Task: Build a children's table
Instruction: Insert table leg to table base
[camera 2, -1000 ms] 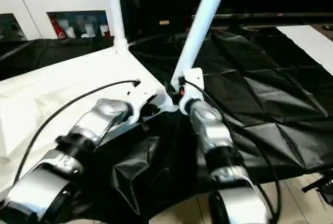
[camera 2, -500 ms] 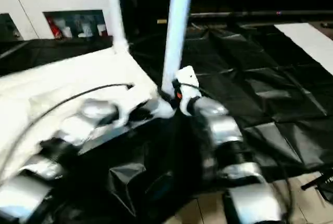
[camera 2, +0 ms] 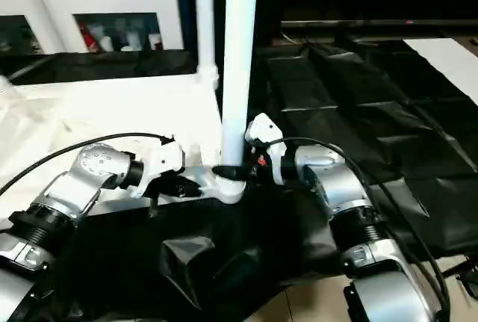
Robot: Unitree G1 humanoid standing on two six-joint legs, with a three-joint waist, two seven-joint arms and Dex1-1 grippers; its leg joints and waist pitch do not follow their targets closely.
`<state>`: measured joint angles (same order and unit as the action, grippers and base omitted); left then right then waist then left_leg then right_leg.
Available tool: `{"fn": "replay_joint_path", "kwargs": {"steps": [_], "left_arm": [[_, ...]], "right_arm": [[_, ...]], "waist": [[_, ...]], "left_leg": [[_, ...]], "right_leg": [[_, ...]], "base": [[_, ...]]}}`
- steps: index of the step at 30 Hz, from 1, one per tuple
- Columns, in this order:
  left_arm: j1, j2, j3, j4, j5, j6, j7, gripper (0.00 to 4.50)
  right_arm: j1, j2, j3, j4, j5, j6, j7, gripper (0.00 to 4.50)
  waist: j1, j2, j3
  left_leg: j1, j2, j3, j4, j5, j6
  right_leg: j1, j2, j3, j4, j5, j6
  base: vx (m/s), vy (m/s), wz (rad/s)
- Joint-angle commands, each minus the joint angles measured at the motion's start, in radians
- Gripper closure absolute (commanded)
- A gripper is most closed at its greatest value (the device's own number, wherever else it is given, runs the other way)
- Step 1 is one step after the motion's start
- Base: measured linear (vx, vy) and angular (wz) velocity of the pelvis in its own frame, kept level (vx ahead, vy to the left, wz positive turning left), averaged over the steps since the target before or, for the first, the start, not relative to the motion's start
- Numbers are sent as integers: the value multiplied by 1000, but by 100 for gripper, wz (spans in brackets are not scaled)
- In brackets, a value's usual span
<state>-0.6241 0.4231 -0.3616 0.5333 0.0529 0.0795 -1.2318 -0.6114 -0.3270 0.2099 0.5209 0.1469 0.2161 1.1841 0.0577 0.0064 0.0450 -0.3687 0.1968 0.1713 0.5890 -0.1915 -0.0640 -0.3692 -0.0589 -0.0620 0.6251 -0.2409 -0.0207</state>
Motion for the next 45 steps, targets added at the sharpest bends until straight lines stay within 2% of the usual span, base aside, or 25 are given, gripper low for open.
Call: {"fn": "replay_joint_path", "kwargs": {"steps": [1, 5, 6, 8, 9, 12, 13, 14, 15, 17, 21, 22, 23, 27, 28, 29, 30, 31, 33, 35, 38, 40, 42, 43, 45], "left_arm": [[-36, -10, 9, -71, -54, -58, -43, 450], [-43, -20, 15, -59, -55, -56, -31, 450], [-48, -29, 19, -50, -46, -42, -7, 450], [-61, -52, 27, -25, -28, -24, 47, 450], [-74, -73, 36, -3, -17, 5, 95, 450], [-103, -117, 48, 42, 7, 70, 190, 450], [-147, -168, 57, 114, 35, 119, 306, 450], [-164, -188, 60, 143, 47, 130, 352, 450], [-182, -210, 68, 173, 50, 148, 395, 450], [-212, -251, 83, 217, 41, 187, 447, 450], [-266, -333, 83, 299, 69, 212, 590, 450], [-271, -340, 81, 308, 75, 209, 606, 450], [-281, -351, 78, 329, 89, 195, 638, 450], [-293, -358, 81, 356, 101, 162, 663, 450], [-289, -346, 72, 347, 106, 123, 643, 450], [-282, -336, 68, 337, 107, 104, 630, 450], [-274, -326, 63, 326, 108, 76, 615, 450], [-273, -324, 62, 325, 108, 70, 613, 450], [-254, -300, 55, 308, 110, 29, 591, 450], [-243, -290, 57, 296, 106, 27, 579, 450], [-207, -261, 51, 263, 97, -23, 523, 450], [-183, -244, 42, 237, 93, -76, 484, 450], [-152, -226, 40, 188, 62, -75, 407, 450], [-142, -221, 44, 165, 42, -52, 370, 422], [-125, -205, 40, 131, 27, -55, 328, 405]], "right_arm": [[59, -6, 86, 78, -48, 52, 28, 261], [66, 6, 77, 83, -48, 47, 7, 261], [65, 16, 67, 96, -53, 31, -25, 261], [55, 46, 33, 131, -59, 19, -116, 261], [44, 73, 1, 157, -58, 19, -196, 261], [23, 124, -58, 208, -54, 32, -360, 261], [9, 169, -92, 251, -49, 35, -477, 261], [4, 187, -104, 267, -46, 36, -520, 261], [-3, 205, -118, 284, -41, 41, -561, 261], [-21, 237, -140, 319, -32, 51, -631, 261], [-70, 303, -167, 396, -43, 15, -780, 261], [-76, 312, -170, 402, -43, 8, -794, 261], [-83, 330, -173, 405, -44, -8, -818, 261], [-83, 352, -173, 388, -50, -49, -817, 261], [-78, 354, -183, 369, -41, -65, -807, 261], [-73, 349, -185, 357, -39, -78, -801, 261], [-68, 341, -187, 347, -41, -97, -795, 261], [-67, 339, -188, 347, -42, -100, -794, 261], [-50, 318, -195, 323, -36, -125, -771, 261], [-38, 306, -198, 306, -30, -132, -752, 262], [-10, 275, -214, 259, -9, -154, -709, 262], [-4, 260, -233, 228, 9, -162, -684, 262], [-5, 237, -246, 195, 21, -161, -661, 262], [-5, 229, -245, 186, 20, -159, -654, 262], [-2, 211, -240, 166, 17, -153, -637, 262]], "waist": [[-1, 2, -60], [0, 1, -59], [0, 6, -59], [-2, 4, -58], [-7, 3, -51], [-12, 3, -46], [-15, 4, -43], [-13, 8, -45], [-14, 3, -46], [-12, 6, -47], [-12, 2, -56], [-11, 13, -56], [-13, 7, -56], [-18, 6, -55], [-22, 5, -54], [-28, 4, -55], [-29, 5, -55], [-26, 6, -61], [-19, 7, -65], [-17, 8, -68], [-15, 6, -74], [-15, 7, -71], [-13, 8, -69], [-11, 9, -67], [-9, 8, -64]], "left_leg": [[13, 46, -8, -63, -73, 64], [13, 45, -7, -62, -74, 66], [12, 45, -8, -62, -75, 64], [15, 45, -7, -63, -95, 55], [17, 44, -6, -68, -141, 33], [24, 44, -9, -76, -209, -13], [25, 42, -7, -77, -218, -22], [32, 45, -9, -77, -231, -32], [33, 43, -8, -75, -240, -38], [22, 41, -10, -77, -212, -32], [16, 38, -9, -69, -133, -4], [16, 37, -10, -68, -125, -2], [13, 37, -9, -68, -126, 6], [10, 37, -11, -70, -143, 27], [8, 37, -13, -73, -149, 30], [0, 35, -16, -73, -148, 34], [-1, 36, -17, -74, -150, 36], [8, 39, -15, -67, -131, 44], [7, 40, -14, -62, -58, 68], [5, 41, -11, -58, -29, 92], [1, 39, -11, -51, 17, 134], [2, 41, -11, -51, 5, 146], [4, 45, -9, -54, -23, 139], [6, 47, -9, -56, -39, 125], [7, 46, -6, -60, -67, 95]], "right_leg": [[42, -85, 52, -57, 111, -272], [43, -86, 52, -57, 114, -273], [42, -86, 52, -56, 112, -273], [40, -86, 53, -60, 87, -272], [36, -86, 54, -70, 1, -266], [31, -89, 56, -85, -166, -242], [26, -87, 57, -90, -197, -228], [22, -89, 58, -91, -211, -228], [22, -89, 59, -93, -222, -225], [29, -90, 58, -91, -187, -219], [36, -88, 56, -79, -39, -238], [36, -88, 56, -77, -23, -242], [38, -88, 55, -79, -5, -244], [42, -88, 53, -79, -3, -240], [44, -88, 52, -81, -14, -238], [51, -89, 50, -81, -25, -231], [50, -89, 49, -81, -32, -228], [44, -91, 52, -79, 4, -237], [45, -88, 51, -65, 132, -263], [46, -88, 51, -55, 223, -280], [47, -88, 49, -45, 320, -291], [46, -89, 48, -47, 310, -295], [43, -90, 48, -51, 267, -295], [41, -90, 48, -53, 229, -295], [41, -87, 49, -56, 168, -289]], "base": [[0, 0, 0], [0, 0, 0], [0, 0, 0], [0, 0, 0], [0, 0, 0], [0, 0, 0], [0, 0, 0], [0, 0, 0], [0, 0, 0], [0, 0, 0], [0, 0, 0], [0, 0, 0], [0, 0, 0], [0, 0, 0], [0, 0, 0], [0, 0, 0], [0, 0, 0], [0, 0, 0], [0, 0, 0], [0, 0, 0], [0, 0, 0], [0, 0, 0], [0, 0, 0], [0, 0, 0], [0, 0, 0]]}}
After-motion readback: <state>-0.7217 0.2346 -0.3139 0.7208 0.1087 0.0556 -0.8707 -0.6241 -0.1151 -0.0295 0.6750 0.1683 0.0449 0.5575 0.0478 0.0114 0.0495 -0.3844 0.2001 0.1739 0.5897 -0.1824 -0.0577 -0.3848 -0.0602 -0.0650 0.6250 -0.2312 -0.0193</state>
